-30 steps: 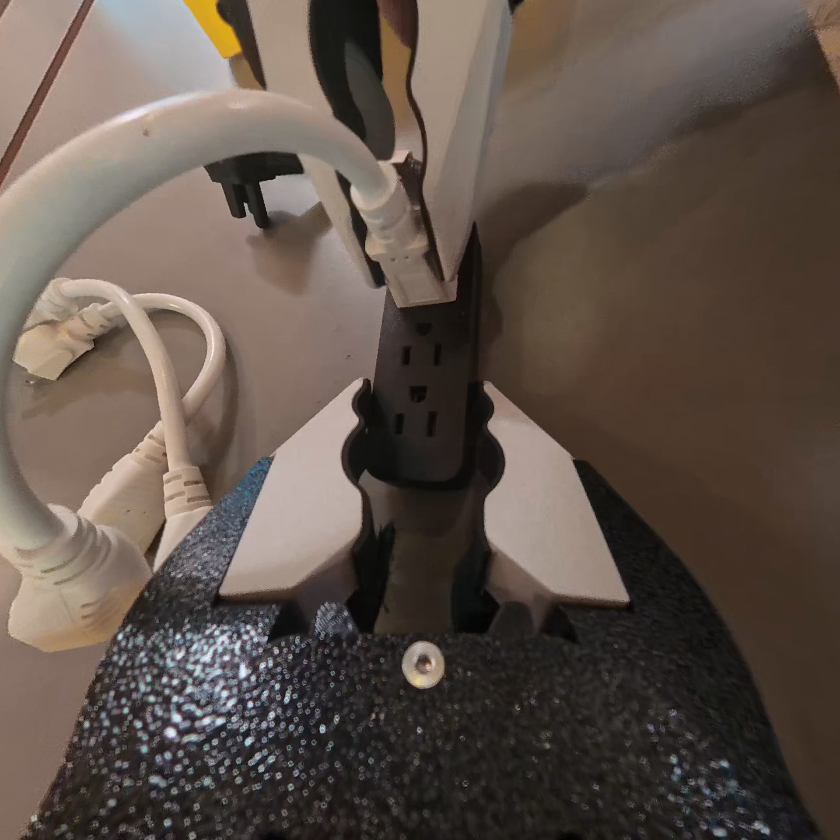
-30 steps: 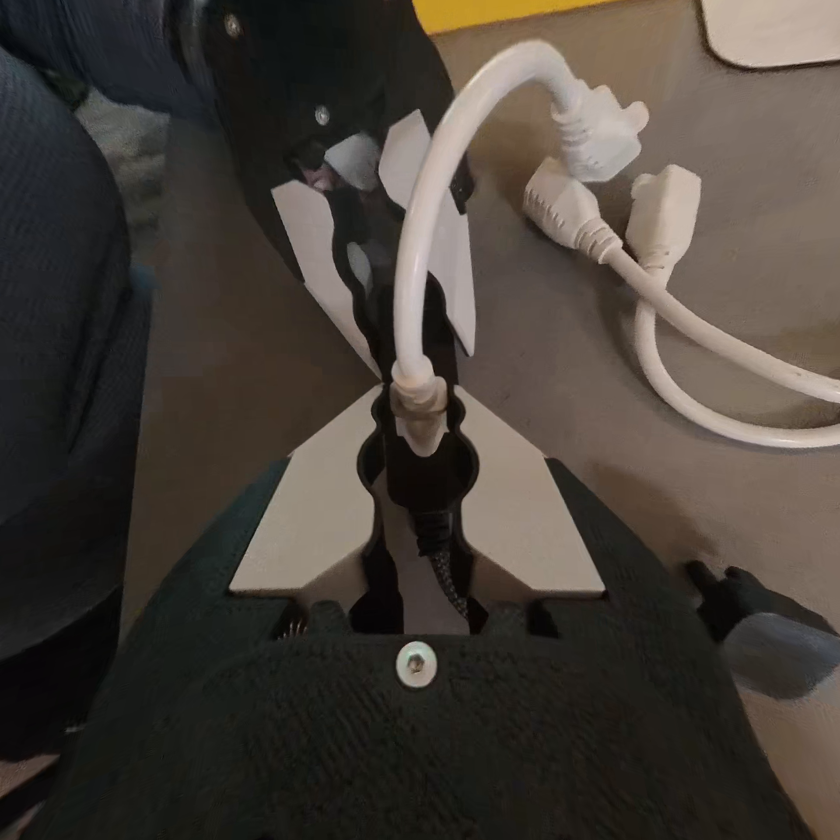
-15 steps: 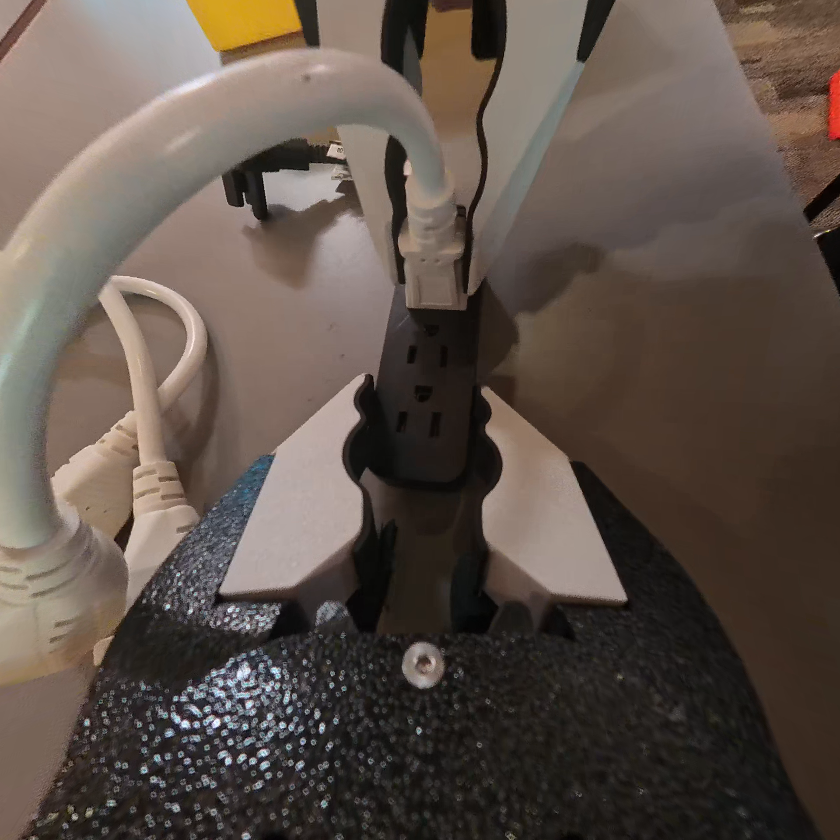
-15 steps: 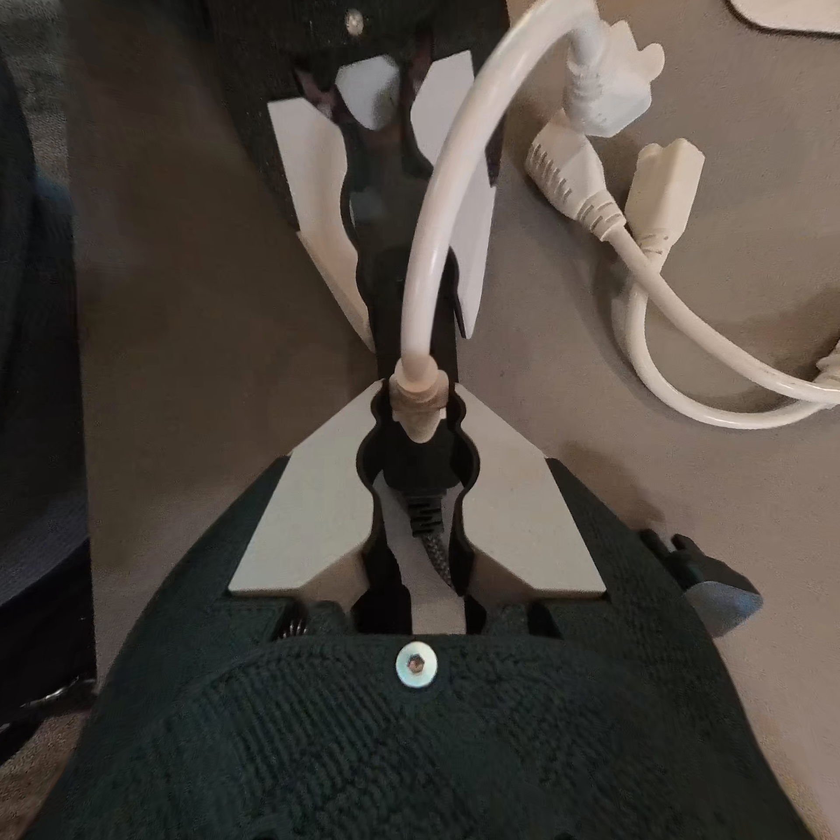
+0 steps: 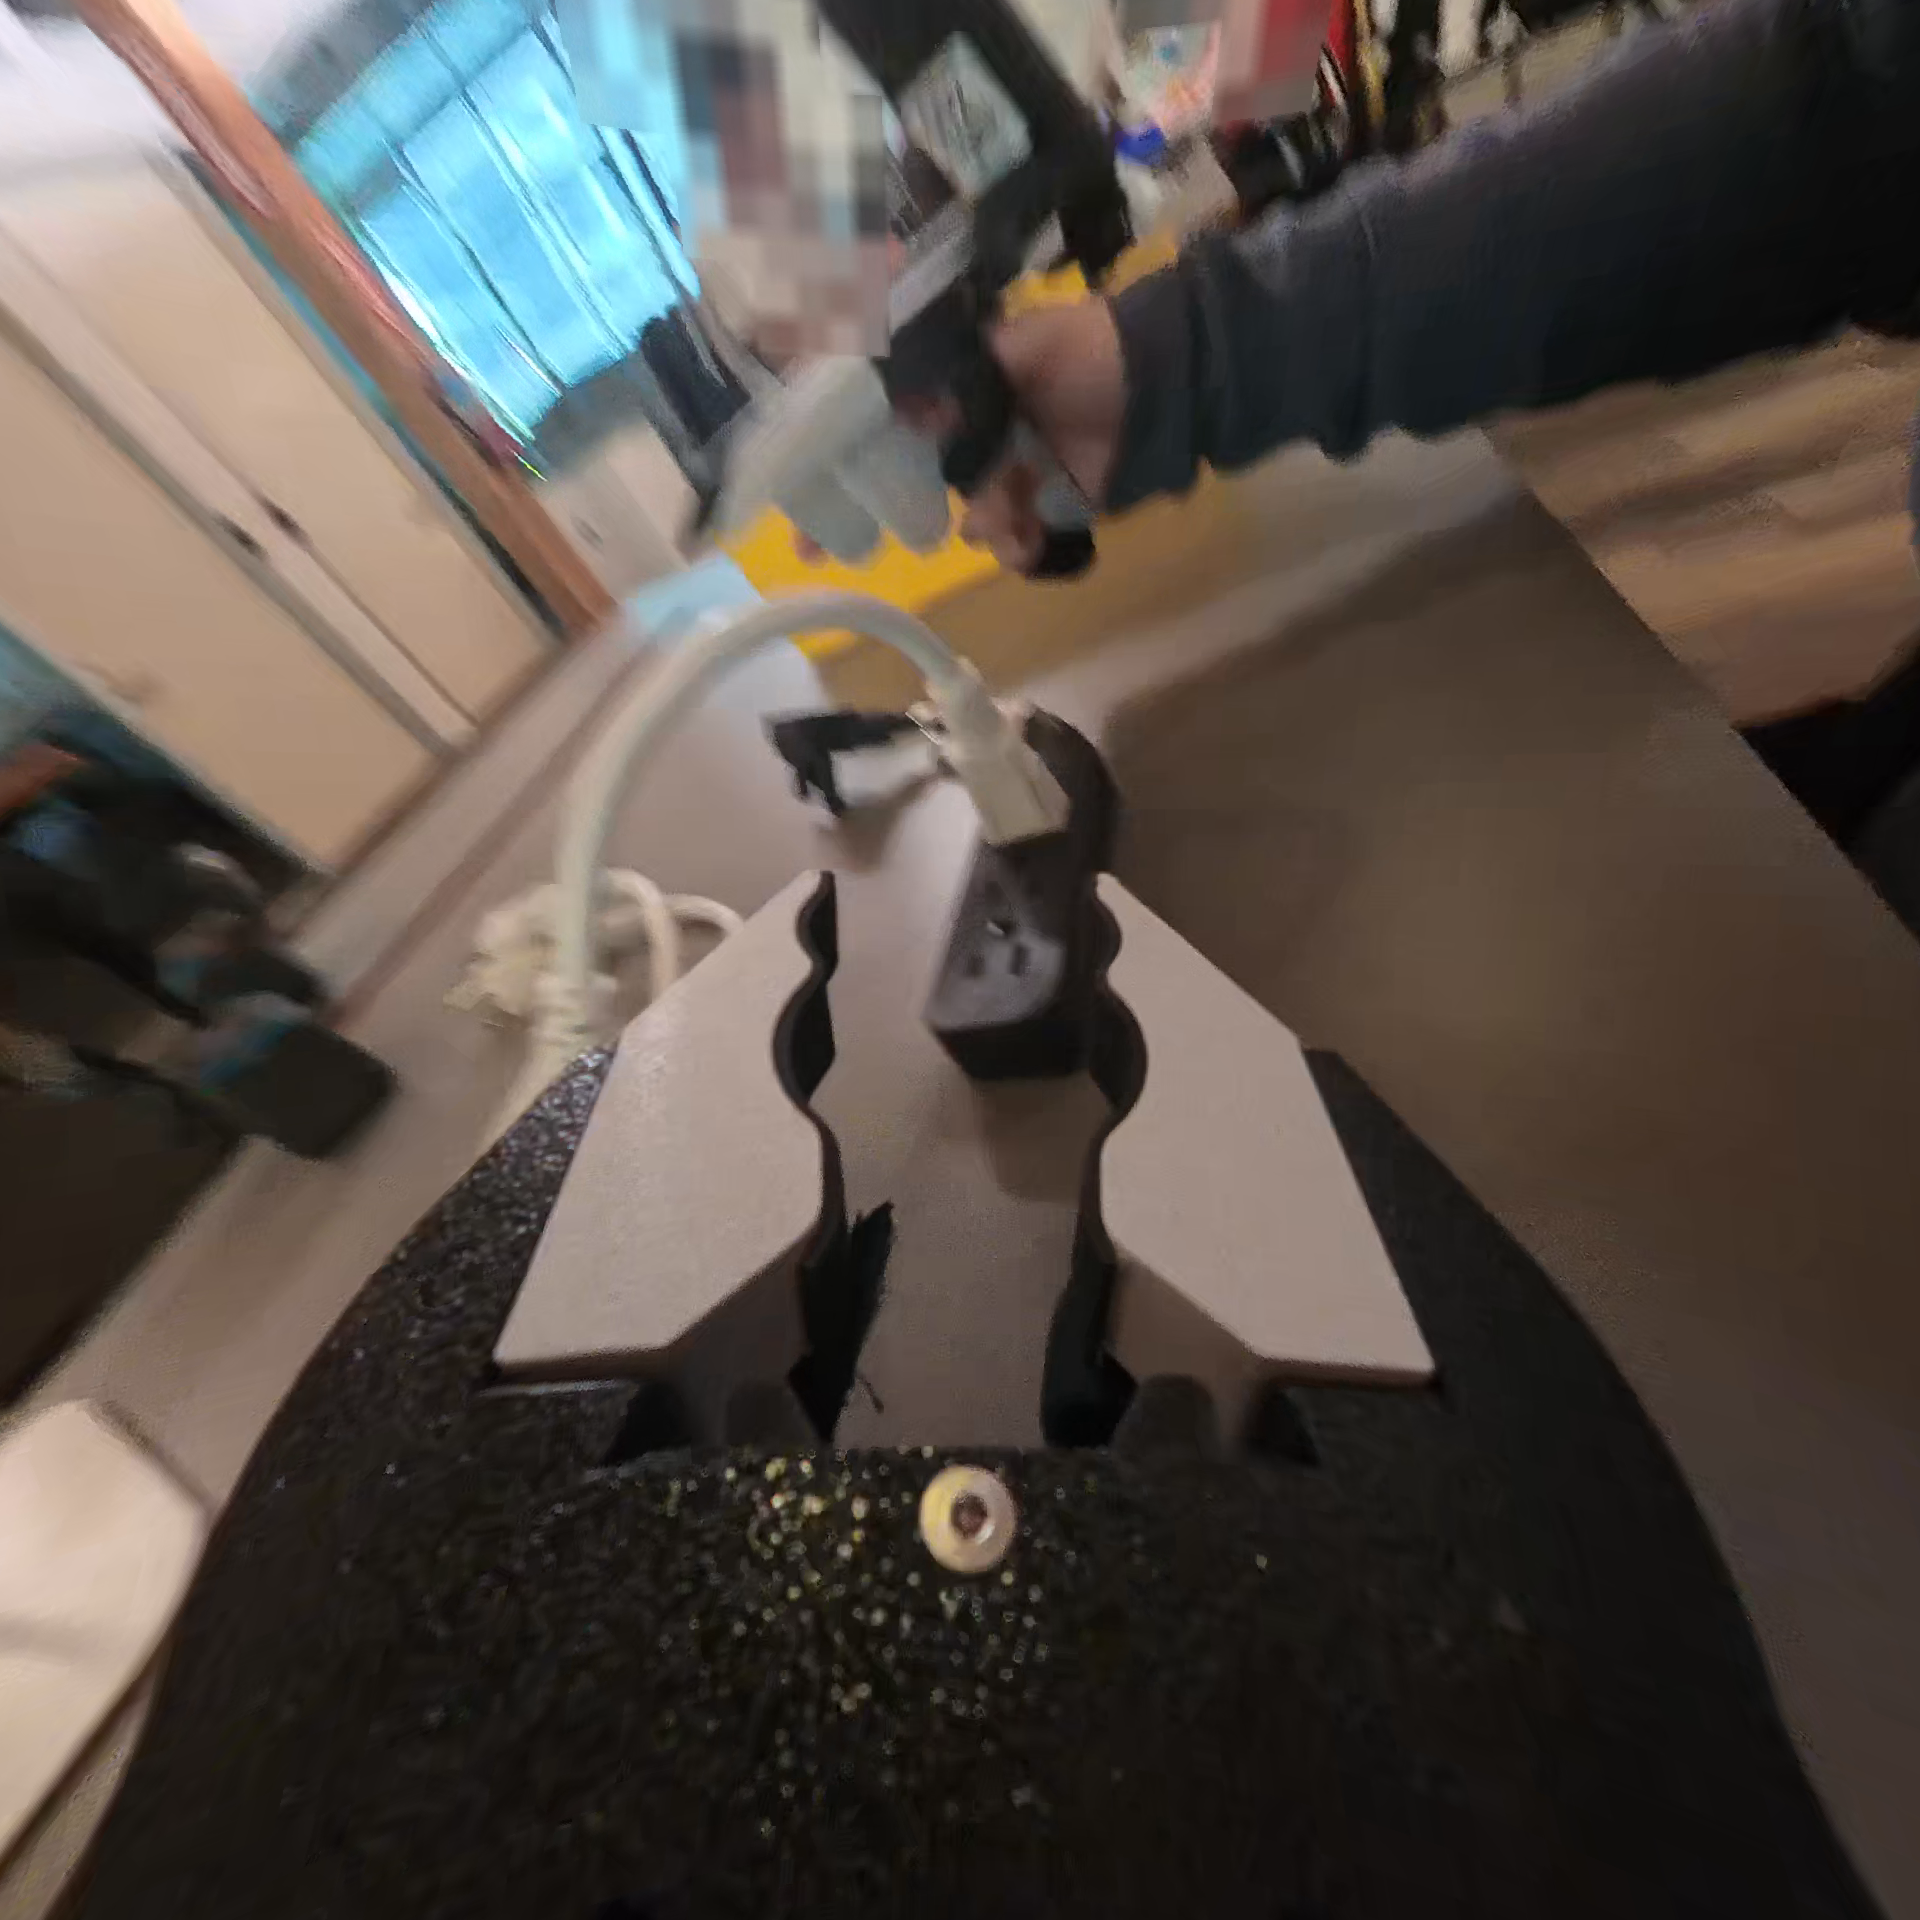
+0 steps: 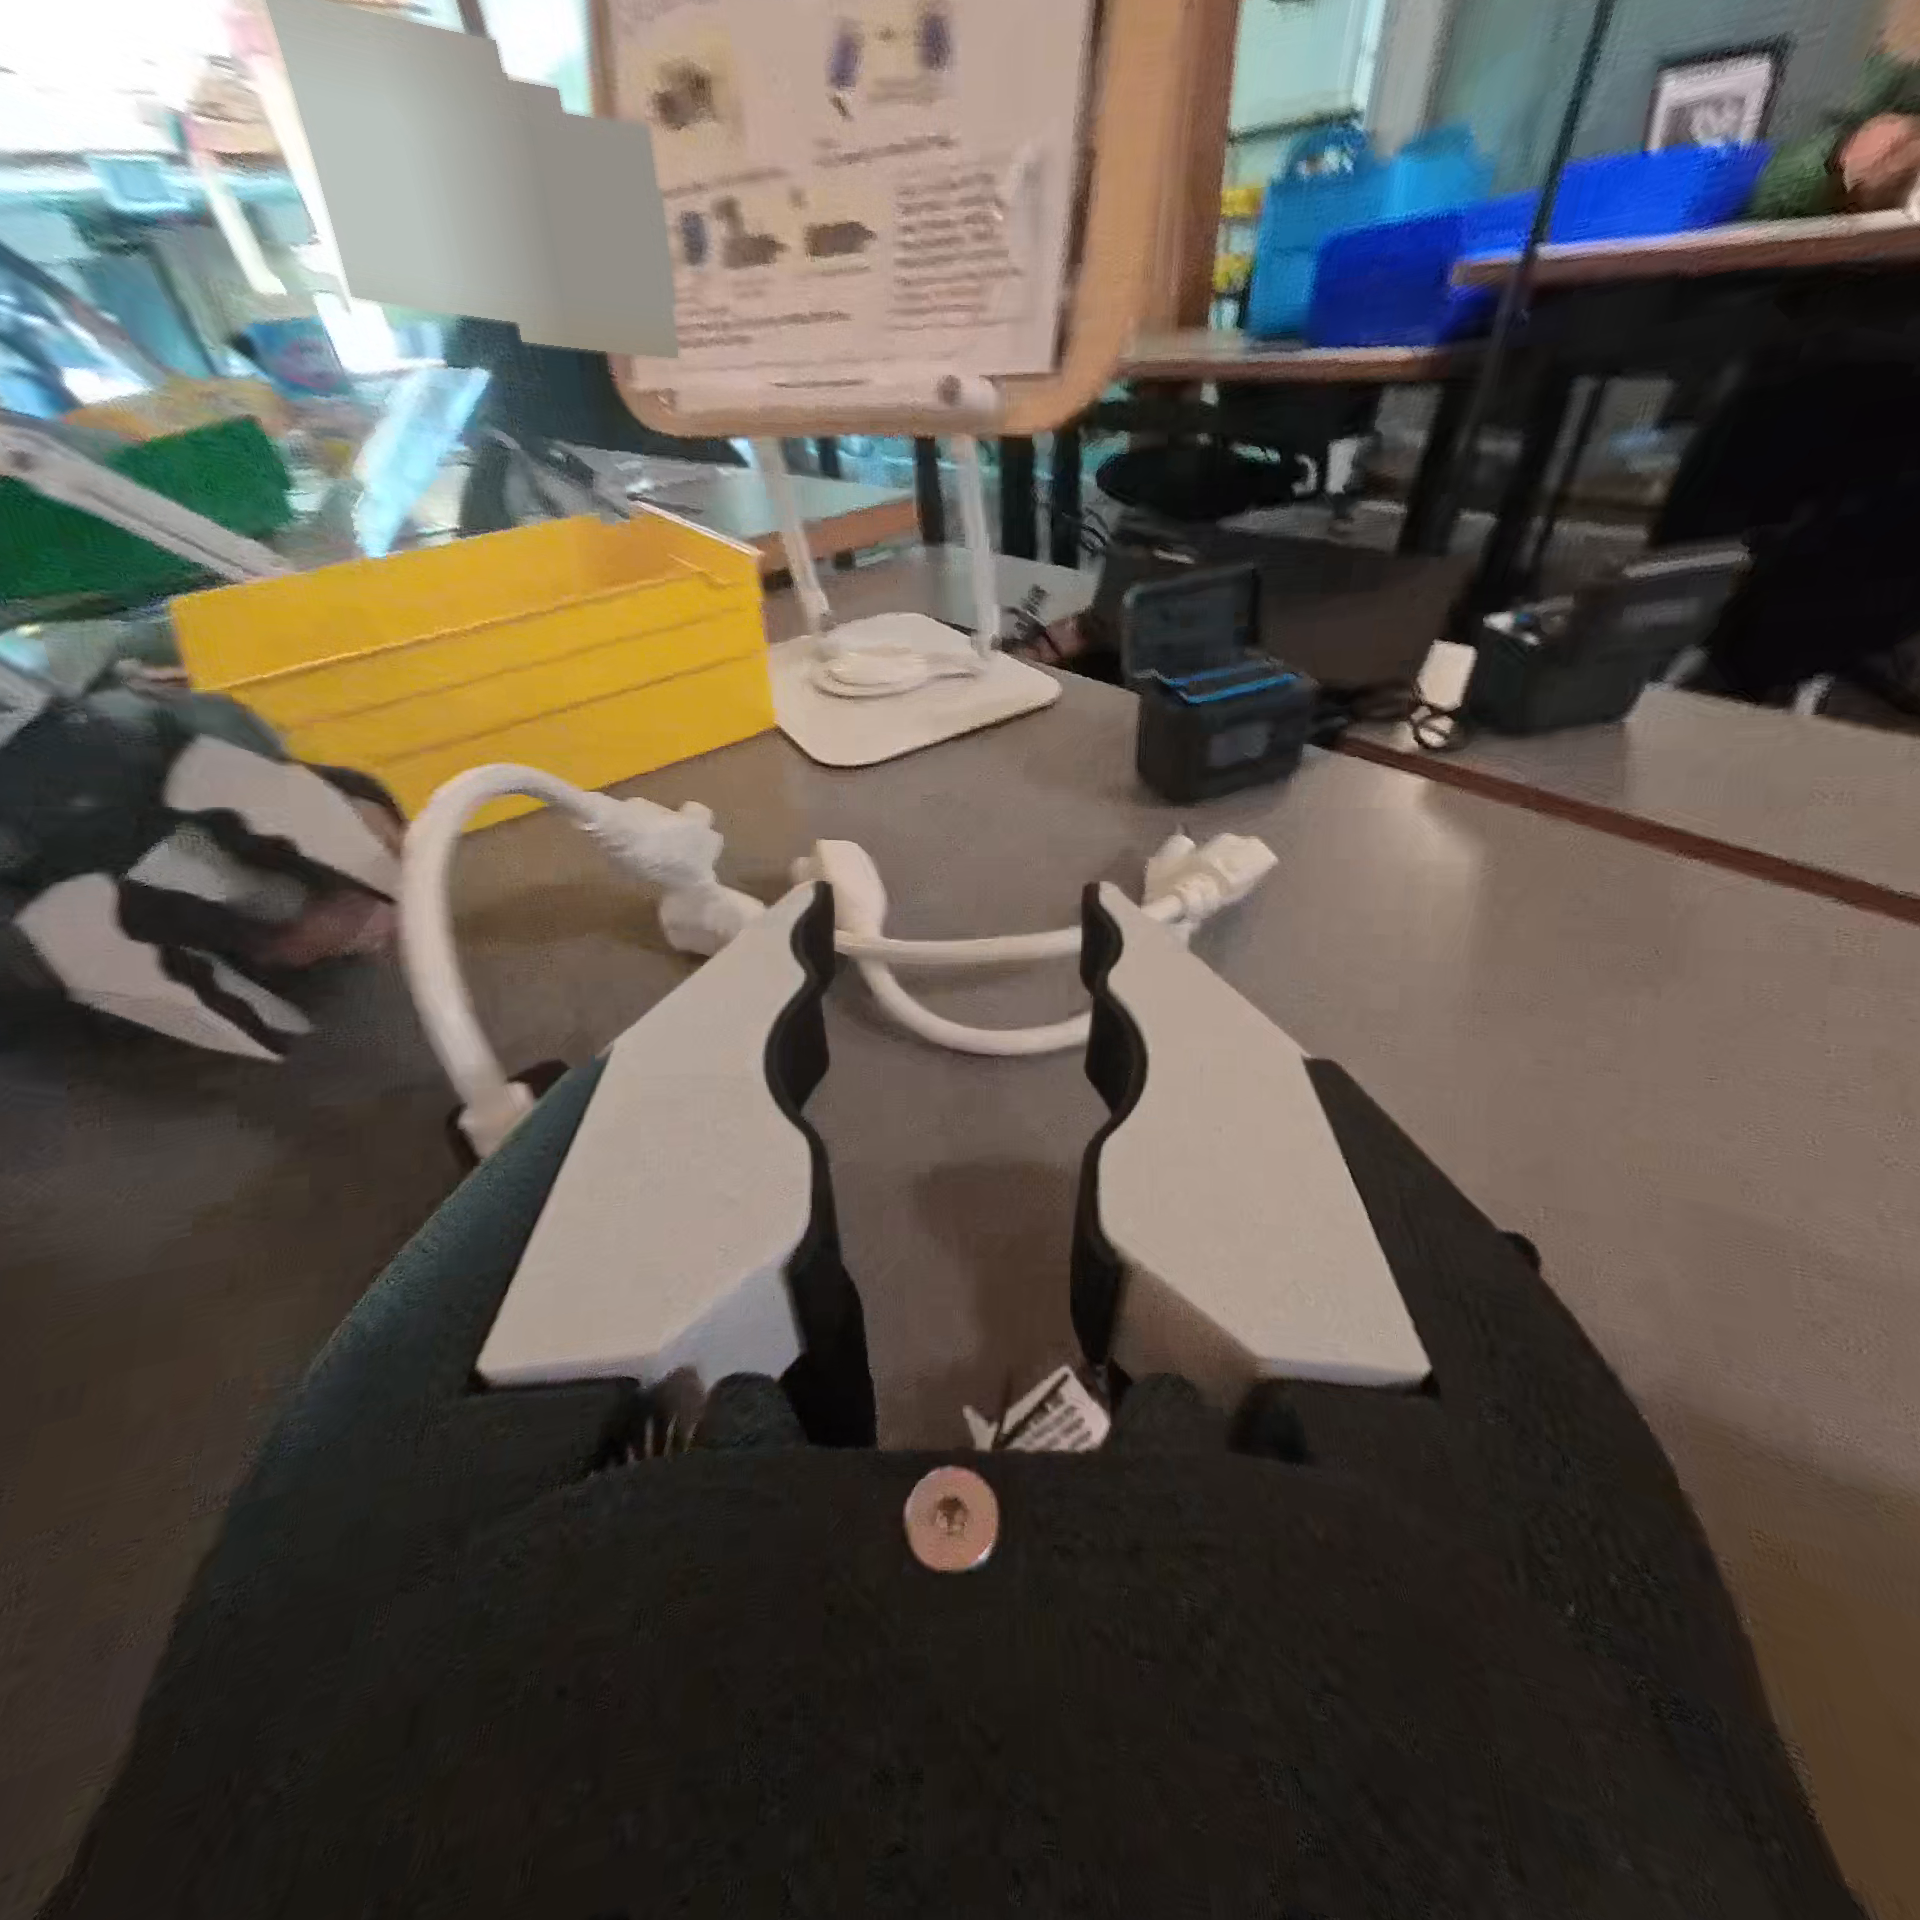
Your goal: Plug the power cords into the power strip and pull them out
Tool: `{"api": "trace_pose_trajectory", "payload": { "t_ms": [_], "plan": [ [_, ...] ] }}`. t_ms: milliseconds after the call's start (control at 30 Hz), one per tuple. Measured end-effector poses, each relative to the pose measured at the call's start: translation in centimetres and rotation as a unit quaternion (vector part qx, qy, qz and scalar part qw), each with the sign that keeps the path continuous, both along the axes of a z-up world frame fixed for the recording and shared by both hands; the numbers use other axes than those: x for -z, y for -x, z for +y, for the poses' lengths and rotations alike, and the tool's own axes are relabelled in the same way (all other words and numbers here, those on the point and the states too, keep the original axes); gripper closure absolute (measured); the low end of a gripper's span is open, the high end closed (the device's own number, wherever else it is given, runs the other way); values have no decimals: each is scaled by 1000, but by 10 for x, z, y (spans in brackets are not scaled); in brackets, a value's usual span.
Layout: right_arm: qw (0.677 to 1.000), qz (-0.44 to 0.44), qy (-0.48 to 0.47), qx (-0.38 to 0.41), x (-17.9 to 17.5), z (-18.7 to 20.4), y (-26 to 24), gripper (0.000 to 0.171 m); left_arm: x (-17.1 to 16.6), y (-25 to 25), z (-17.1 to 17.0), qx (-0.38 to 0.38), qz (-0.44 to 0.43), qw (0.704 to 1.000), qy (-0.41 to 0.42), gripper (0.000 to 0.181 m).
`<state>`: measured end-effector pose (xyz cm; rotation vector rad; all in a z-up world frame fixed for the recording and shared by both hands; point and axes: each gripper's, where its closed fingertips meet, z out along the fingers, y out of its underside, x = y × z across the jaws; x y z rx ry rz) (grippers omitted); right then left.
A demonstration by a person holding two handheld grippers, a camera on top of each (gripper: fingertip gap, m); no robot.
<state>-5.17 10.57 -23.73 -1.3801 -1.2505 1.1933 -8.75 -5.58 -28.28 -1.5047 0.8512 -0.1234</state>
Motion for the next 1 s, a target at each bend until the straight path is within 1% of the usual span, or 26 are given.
{"api": "trace_pose_trajectory", "payload": {
  "t_ms": [67, 100, 133, 200, 267, 367, 400, 433, 467, 533, 600, 700, 767, 833, 900, 933, 1000],
  "plan": [
    [998, -39, 43, 7, 7, 9, 16, 125, -22, 17, 3, -42, -18, 997, -66, 144],
    [995, -71, 66, 14, 14, 14, 28, 124, -24, 24, 7, -60, -24, 995, -71, 144],
    [991, -104, 81, 4, 21, 16, 42, 124, -24, 29, 10, -71, -32, 995, -68, 141],
    [980, -175, 98, 12, 42, 27, 67, 122, -24, 36, 13, -83, -50, 993, -63, 141],
    [959, -250, 134, 26, 66, 40, 87, 113, -25, 40, 14, -90, -60, 992, -64, 141],
    [925, -331, 180, 42, 95, 51, 105, 110, -27, 47, 15, -104, -61, 990, -70, 143],
    [918, -348, 184, 44, 100, 53, 108, 115, -27, 49, 16, -109, -61, 990, -70, 143],
    [913, -362, 185, 44, 104, 55, 111, 130, -27, 52, 17, -115, -64, 989, -71, 143],
    [911, -373, 168, 56, 106, 63, 111, 149, -28, 55, 17, -122, -68, 988, -71, 143],
    [919, -361, 152, 46, 99, 67, 118, 154, -31, 59, 18, -130, -80, 986, -74, 143],
    [944, -302, 130, 44, 73, 72, 133, 157, -32, 62, 18, -137, -86, 984, -76, 144],
    [979, -192, 50, 49, 8, 79, 150, 158, -31, 64, 19, -142, -85, 983, -74, 144],
    [990, -129, -14, 52, -36, 76, 154, 158, -31, 64, 19, -145, -84, 983, -73, 144],
    [992, -72, -87, 61, -79, 70, 150, 158, -31, 65, 19, -146, -85, 983, -74, 145],
    [983, -22, -168, 65, -118, 59, 140, 159, -33, 66, 19, -151, -87, 982, -77, 145],
    [974, -1, -214, 75, -136, 53, 132, 159, -34, 67, 19, -152, -87, 981, -78, 145],
    [945, 34, -311, 99, -166, 39, 110, 159, -35, 67, 18, -153, -87, 981, -82, 145]
  ]
}}
